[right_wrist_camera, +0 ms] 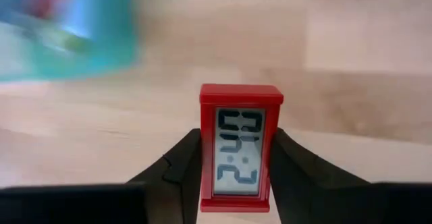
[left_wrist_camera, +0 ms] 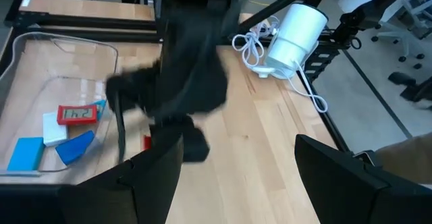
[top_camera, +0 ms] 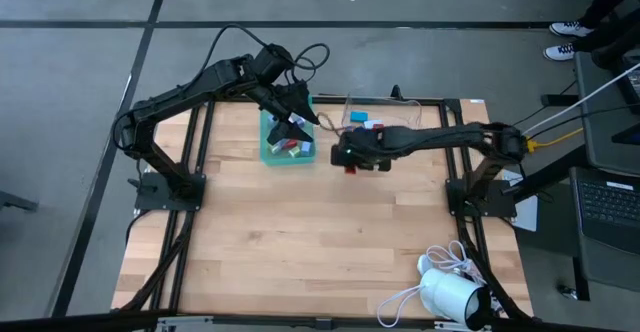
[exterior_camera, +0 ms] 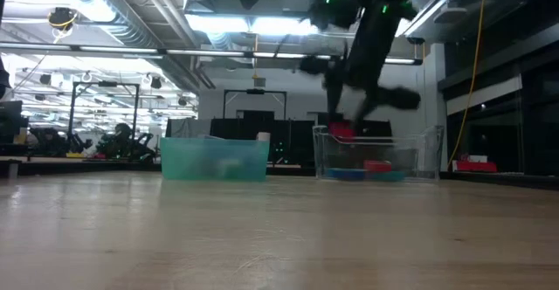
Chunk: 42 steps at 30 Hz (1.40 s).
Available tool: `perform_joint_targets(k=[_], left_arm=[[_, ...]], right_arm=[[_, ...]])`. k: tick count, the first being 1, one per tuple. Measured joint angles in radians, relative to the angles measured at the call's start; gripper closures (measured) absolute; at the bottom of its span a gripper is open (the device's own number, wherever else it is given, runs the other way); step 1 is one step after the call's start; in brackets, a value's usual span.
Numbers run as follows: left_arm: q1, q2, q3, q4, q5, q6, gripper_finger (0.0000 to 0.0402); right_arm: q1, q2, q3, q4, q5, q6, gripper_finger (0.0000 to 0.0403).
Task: Pick & Place Office items
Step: Put the red digital clock into the transparent bin
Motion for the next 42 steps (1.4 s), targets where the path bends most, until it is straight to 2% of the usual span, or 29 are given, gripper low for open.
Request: perform_joint_targets(k=[8, 13, 17, 19, 21, 24, 29, 31, 37, 42], left_arm=[[0.015, 0.0, 0.0, 0.072, 0.0, -0.039, 0.0124], [0.036, 0.0, 0.0, 0.145, 0.002, -0.102, 0.0124], [0.048, 0.0, 0.0, 0.192, 0.0, -0.137, 0.0124], [0.054, 0.0, 0.0, 0.216, -0.009, -0.151, 0.0124], [0.056, 0.0, 0.0, 0.243, -0.03, -0.164, 0.0124], [0.06, 0.0, 0.0, 0.28, -0.078, -0.189, 0.0124], [0.061, 0.0, 0.0, 0.308, -0.142, -0.239, 0.0124], [0.061, 0.0, 0.0, 0.308, -0.171, -0.258, 0.0124], [0.049, 0.0, 0.0, 0.365, -0.291, -0.308, 0.0124], [0.018, -0.019, 0.0, 0.52, -0.409, -0.348, 0.0124]], right_arm=[[-0.048, -0.253, 0.003, 0.0, 0.207, -0.086, 0.0269], [-0.094, -0.391, 0.004, -0.011, 0.334, -0.201, 0.0269], [-0.156, -0.439, 0.005, -0.176, 0.425, -0.261, 0.0269], [-0.199, -0.435, 0.003, -0.287, 0.426, -0.289, 0.0269], [-0.243, -0.424, -0.013, -0.325, 0.423, -0.34, 0.0269], [-0.301, -0.411, -0.079, -0.253, 0.401, -0.436, 0.0269], [-0.396, -0.387, -0.212, -0.077, 0.303, -0.524, 0.0267], [-0.421, -0.387, -0.245, -0.039, 0.26, -0.555, 0.0249], [-0.435, -0.417, -0.252, 0.034, 0.195, -0.666, 0.0158], [-0.408, -0.523, -0.252, 0.13, 0.157, -0.72, 0.0125]])
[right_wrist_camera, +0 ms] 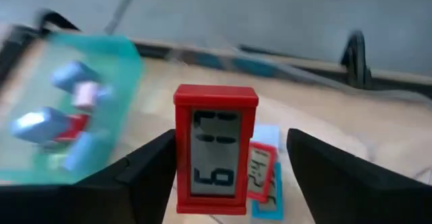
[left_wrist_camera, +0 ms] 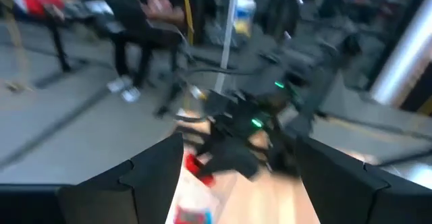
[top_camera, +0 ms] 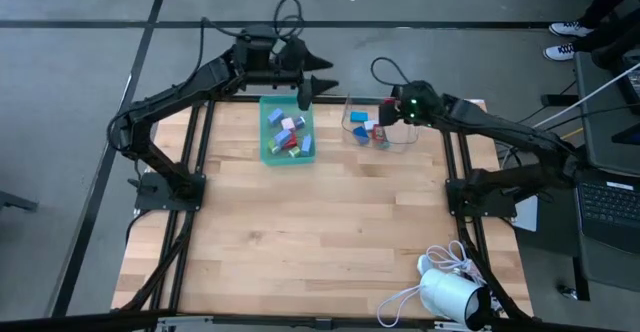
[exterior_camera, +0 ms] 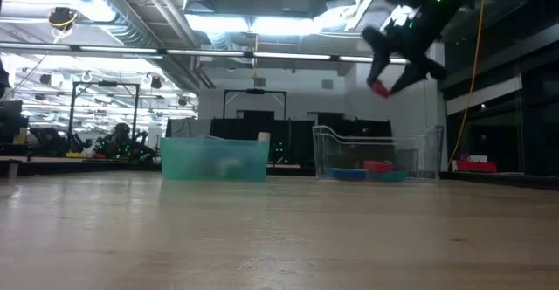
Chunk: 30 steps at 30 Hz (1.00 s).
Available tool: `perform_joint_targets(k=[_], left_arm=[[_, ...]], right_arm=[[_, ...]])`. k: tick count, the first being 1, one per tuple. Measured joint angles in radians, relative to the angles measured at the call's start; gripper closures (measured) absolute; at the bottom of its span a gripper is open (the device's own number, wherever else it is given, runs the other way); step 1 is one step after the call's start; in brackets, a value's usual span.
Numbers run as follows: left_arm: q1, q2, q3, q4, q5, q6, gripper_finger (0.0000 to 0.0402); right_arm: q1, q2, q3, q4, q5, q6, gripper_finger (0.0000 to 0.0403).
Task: Pick & Place Office items
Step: Put the red digital clock into the transparent bin, then return to Home Position
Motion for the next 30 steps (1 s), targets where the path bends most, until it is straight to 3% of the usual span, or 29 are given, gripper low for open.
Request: perform_joint_targets(k=[7, 14, 20, 26, 30], left_arm=[[-0.006, -0.029, 0.0, 0.019, -0.068, -0.024, 0.0124], [-0.025, -0.029, 0.0, 0.004, -0.066, -0.035, 0.0124], [-0.057, -0.027, 0.0, -0.055, -0.084, -0.03, 0.0124], [-0.116, -0.115, -0.002, -0.011, -0.259, 0.006, 0.0134], [-0.175, -0.265, -0.002, -0.101, -0.425, 0.045, 0.0149]], right_arm=[[-0.027, -0.109, 0.001, 0.002, 0.012, -0.043, 0.0123], [-0.066, -0.068, 0.001, -0.028, 0.034, -0.076, 0.0151], [-0.075, -0.045, 0.0, 0.016, -0.041, -0.076, 0.0174], [0.015, -0.14, 0.0, 0.253, -0.226, -0.187, 0.0171], [0.105, -0.282, 0.0, 0.269, -0.205, -0.233, 0.0171]])
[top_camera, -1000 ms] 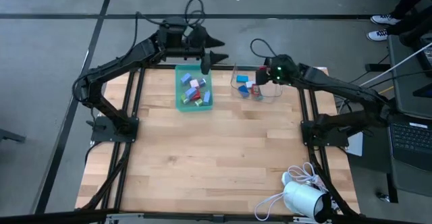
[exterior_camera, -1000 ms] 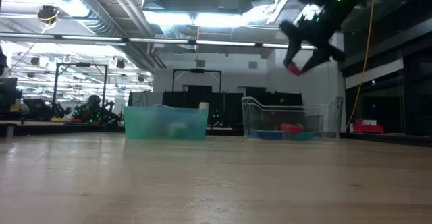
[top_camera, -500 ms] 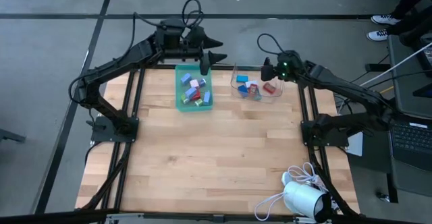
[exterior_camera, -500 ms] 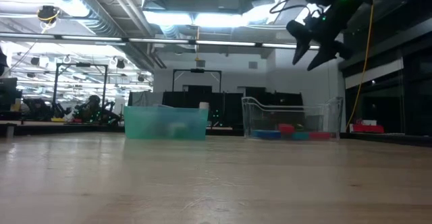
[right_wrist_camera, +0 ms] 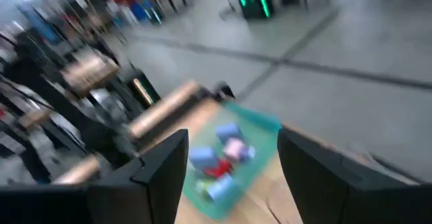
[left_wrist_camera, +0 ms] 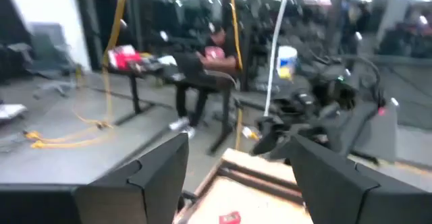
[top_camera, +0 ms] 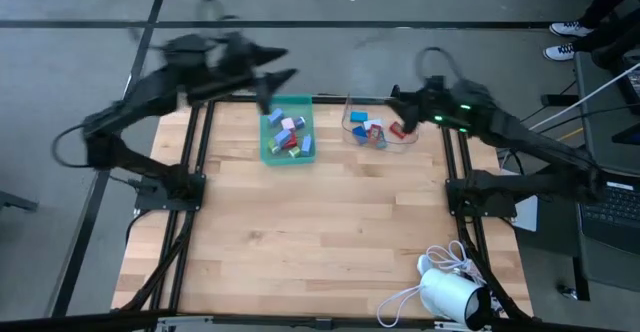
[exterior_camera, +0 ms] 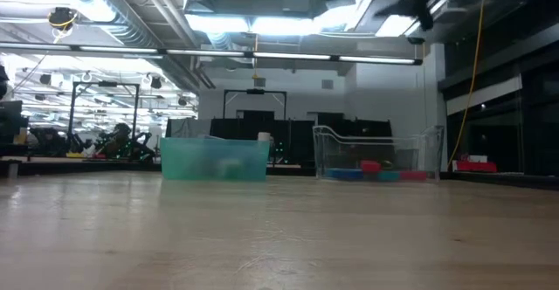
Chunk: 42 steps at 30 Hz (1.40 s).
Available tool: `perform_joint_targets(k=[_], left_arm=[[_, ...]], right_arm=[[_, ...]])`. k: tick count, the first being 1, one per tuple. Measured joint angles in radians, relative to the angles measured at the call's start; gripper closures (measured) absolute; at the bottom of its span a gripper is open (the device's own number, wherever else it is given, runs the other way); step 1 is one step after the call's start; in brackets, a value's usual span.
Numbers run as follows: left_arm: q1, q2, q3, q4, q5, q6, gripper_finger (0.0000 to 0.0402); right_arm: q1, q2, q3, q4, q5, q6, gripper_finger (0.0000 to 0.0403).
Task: Pick & Place Office items
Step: Return to Home Position
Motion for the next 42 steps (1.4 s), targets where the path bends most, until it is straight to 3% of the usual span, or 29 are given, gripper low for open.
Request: perform_joint_targets(k=[5, 10, 14, 20, 25, 27, 30, 33, 37, 42], left_arm=[[-0.076, -0.21, -0.117, 0.021, -0.117, -0.059, 0.0158], [-0.148, -0.362, -0.297, 0.181, -0.142, -0.199, 0.0158], [-0.191, -0.423, -0.412, 0.259, -0.143, -0.348, 0.0159], [-0.253, -0.415, -0.513, 0.292, -0.066, -0.487, 0.0159], [-0.255, -0.38, -0.56, 0.282, -0.08, -0.397, 0.0159], [-0.255, -0.369, -0.565, 0.301, -0.067, -0.43, 0.0159], [-0.268, -0.358, -0.576, 0.431, 0.072, -0.195, 0.0159], [-0.293, -0.407, -0.611, 0.468, 0.086, -0.117, 0.0159], [-0.298, -0.538, -0.743, 0.485, 0.038, -0.09, 0.0159], [-0.319, -0.726, -1.023, 0.649, 0.011, -0.105, 0.0159]], right_arm=[[0.099, -0.186, 0.0, 0.033, 0.101, 0.035, 0.017], [0.164, -0.312, 0.001, 0.04, 0.213, 0.134, 0.017], [0.191, -0.362, 0.0, 0.002, 0.148, 0.191, 0.017], [0.196, -0.369, 0.0, -0.062, -0.082, 0.104, 0.017], [0.196, -0.368, 0.0, -0.035, -0.108, 0.113, 0.017], [0.198, -0.371, 0.0, 0.009, -0.188, 0.045, 0.017], [0.206, -0.39, 0.0, 0.092, -0.34, -0.085, 0.017], [0.22, -0.436, -0.019, 0.085, -0.393, -0.167, 0.017], [0.232, -0.56, -0.167, 0.092, -0.376, -0.226, 0.017], [0.233, -0.77, -0.441, 0.211, -0.357, -0.211, 0.017]])
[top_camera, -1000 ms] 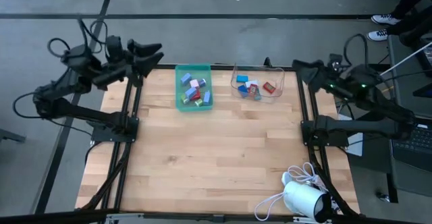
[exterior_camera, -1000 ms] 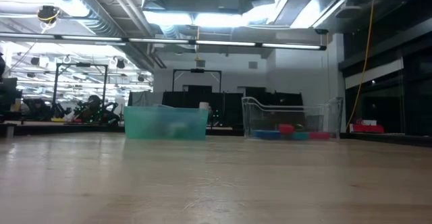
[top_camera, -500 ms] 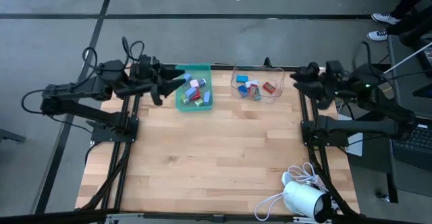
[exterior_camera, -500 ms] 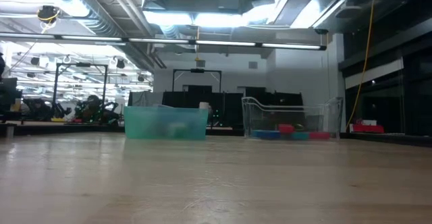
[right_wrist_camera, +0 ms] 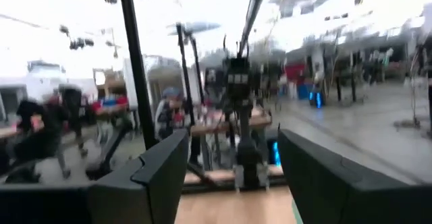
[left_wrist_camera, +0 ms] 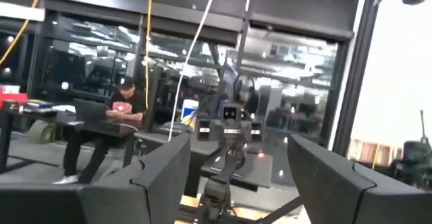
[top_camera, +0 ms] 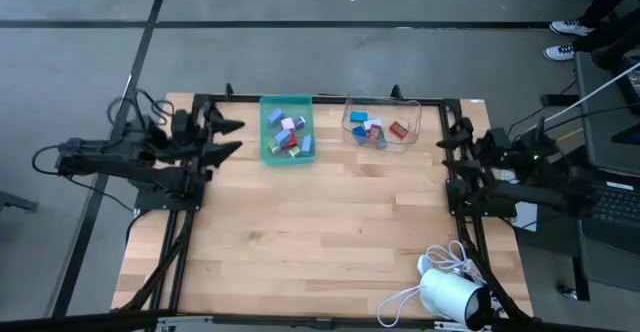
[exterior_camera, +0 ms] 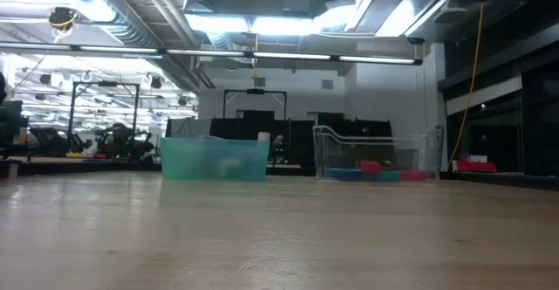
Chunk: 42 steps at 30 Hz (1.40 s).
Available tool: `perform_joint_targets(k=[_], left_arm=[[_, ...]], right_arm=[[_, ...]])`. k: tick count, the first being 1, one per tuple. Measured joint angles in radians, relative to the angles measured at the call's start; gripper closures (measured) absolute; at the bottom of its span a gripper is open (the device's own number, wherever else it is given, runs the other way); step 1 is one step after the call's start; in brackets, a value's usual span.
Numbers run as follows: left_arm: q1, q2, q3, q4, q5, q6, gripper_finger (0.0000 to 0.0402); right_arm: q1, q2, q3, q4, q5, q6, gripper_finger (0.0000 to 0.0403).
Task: Pick & Place Office items
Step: Return to Home Position
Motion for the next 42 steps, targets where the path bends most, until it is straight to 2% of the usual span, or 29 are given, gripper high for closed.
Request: perform_joint_targets(k=[4, 10, 17, 22, 25, 32, 35, 42], left_arm=[[-0.011, -0.094, -0.217, 0.112, -0.086, -0.066, 0.0159], [-0.011, -0.172, -0.465, 0.286, -0.129, -0.127, 0.0159], [-0.011, -0.222, -0.688, 0.31, -0.202, -0.254, 0.0159], [-0.012, -0.223, -0.688, 0.157, -0.236, -0.293, 0.0159], [-0.012, -0.223, -0.688, 0.138, -0.235, -0.321, 0.0159], [-0.012, -0.224, -0.688, 0.157, -0.114, -0.326, 0.0159], [-0.012, -0.221, -0.688, 0.113, -0.063, -0.326, 0.0159], [-0.012, -0.221, -0.687, 0.086, -0.03, -0.324, 0.0159]], right_arm=[[0.0, -0.148, -0.152, 0.074, 0.071, 0.005, 0.017], [0.0, -0.134, -0.286, 0.085, 0.141, 0.014, 0.017], [0.0, -0.134, -0.418, 0.076, 0.156, 0.063, 0.017], [0.0, -0.134, -0.489, 0.081, 0.14, 0.067, 0.017], [0.0, -0.115, -0.499, 0.106, 0.16, 0.033, 0.017], [0.0, -0.101, -0.5, 0.097, 0.17, -0.014, 0.017], [0.0, -0.101, -0.5, 0.099, 0.175, -0.019, 0.017], [0.0, -0.101, -0.5, 0.098, 0.181, -0.017, 0.017]])
